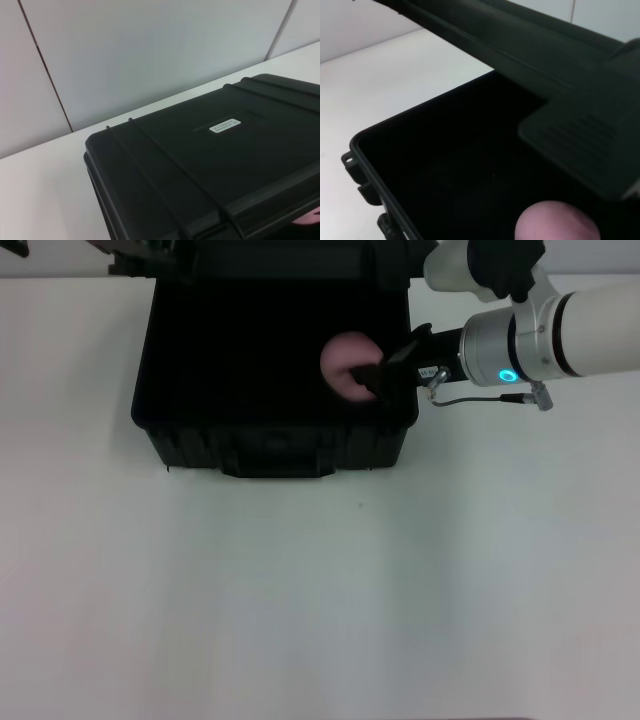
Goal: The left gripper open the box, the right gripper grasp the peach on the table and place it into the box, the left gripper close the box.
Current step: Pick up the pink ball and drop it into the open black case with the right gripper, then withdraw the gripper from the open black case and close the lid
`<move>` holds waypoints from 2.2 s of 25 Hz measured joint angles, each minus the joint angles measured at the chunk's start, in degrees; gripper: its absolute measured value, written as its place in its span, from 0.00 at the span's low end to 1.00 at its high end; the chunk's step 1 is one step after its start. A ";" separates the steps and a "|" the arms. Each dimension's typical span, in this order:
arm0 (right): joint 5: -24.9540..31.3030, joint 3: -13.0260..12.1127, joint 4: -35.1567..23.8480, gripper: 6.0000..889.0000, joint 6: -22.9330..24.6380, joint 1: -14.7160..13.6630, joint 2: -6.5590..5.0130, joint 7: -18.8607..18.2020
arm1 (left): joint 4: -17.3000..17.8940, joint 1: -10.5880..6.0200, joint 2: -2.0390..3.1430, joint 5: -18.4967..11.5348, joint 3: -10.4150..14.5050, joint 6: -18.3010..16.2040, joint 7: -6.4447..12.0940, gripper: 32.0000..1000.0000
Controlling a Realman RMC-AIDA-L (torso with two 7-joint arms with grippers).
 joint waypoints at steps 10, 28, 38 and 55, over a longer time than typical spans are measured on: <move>0.59 -0.09 0.03 0.05 -0.16 -0.03 0.10 0.00 | -0.11 0.00 0.03 0.01 0.63 0.07 0.00 0.48; 0.80 -0.31 -0.50 0.63 0.60 0.35 0.02 -0.32 | -0.09 0.40 0.07 0.01 0.64 0.18 0.00 0.48; 0.33 -0.08 -0.69 0.97 2.83 1.10 -0.41 1.09 | -0.09 0.64 0.09 0.01 0.63 0.21 0.05 0.48; -9.38 2.22 -9.55 0.96 16.92 1.69 -5.03 19.05 | 0.00 0.83 0.09 0.02 0.63 0.16 0.18 0.48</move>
